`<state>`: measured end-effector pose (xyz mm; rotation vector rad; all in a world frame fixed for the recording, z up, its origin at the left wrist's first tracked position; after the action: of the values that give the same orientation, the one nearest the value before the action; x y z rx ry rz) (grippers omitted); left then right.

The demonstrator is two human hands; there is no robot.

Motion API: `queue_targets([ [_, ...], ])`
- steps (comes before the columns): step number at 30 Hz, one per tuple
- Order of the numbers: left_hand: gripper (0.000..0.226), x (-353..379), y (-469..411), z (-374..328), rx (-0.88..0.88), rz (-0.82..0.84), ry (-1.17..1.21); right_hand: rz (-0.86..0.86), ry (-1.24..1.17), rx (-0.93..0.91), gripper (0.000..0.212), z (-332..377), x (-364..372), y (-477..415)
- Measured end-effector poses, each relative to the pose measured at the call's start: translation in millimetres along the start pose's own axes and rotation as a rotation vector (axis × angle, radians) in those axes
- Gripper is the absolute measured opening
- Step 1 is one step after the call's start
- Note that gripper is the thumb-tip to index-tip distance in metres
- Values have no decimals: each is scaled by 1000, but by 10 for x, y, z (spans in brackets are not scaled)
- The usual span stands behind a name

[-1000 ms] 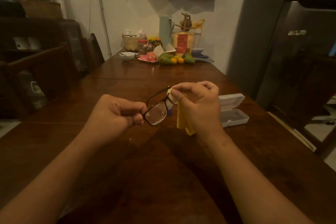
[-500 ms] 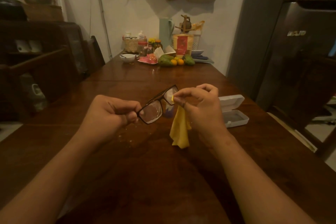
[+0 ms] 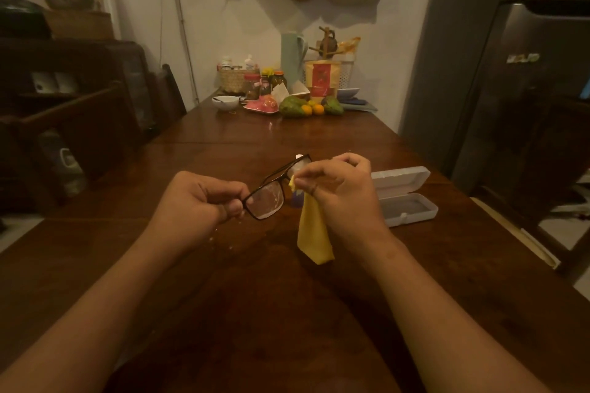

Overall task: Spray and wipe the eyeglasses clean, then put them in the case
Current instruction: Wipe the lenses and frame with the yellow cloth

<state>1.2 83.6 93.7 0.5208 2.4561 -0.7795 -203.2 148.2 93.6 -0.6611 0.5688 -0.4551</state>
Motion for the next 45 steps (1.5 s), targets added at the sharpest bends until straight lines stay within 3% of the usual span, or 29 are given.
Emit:
queue_targets([
  [5, 45, -46, 11, 11, -81, -53, -88, 34, -33, 32, 35, -70, 4, -26],
  [11, 46, -29, 3, 26, -144, -37, -364, 128, -116, 66, 30, -80, 61, 7],
  [14, 49, 50, 15, -5, -140, 44, -457, 170, -69, 89, 30, -105, 108, 22],
  [22, 16, 386, 43, -48, -224, 349, -614, 251, -6, 136, 15, -111, 181, 59],
  [30, 20, 510, 77, 28, -191, 384, -532, 328, 145, 164, 8, -156, 170, 91],
  [34, 23, 403, 25, -37, -123, 302, -540, 431, 260, 180, 8, -216, 195, 103],
  [38, 29, 101, -238, -89, -65, 173, -660, 423, 312, 190, 9, -239, 179, 79],
  [42, 57, -26, -543, 146, -153, 284, -845, 496, 400, 240, 19, -286, 193, 80],
  [45, 54, 51, -634, 378, -181, 441, -807, 609, 409, 301, 36, -299, 231, 118],
])
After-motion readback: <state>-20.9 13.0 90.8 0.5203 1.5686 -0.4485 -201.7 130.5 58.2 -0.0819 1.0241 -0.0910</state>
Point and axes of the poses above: each hand's wrist, its own y-axis away from the middle knuckle, its own x-axis out of the palm, z = x × y, the point moved 6 cm from there along -y, towards the middle knuckle, and after that the axes turned 6 degrees about -y, right-handed, at the moved point
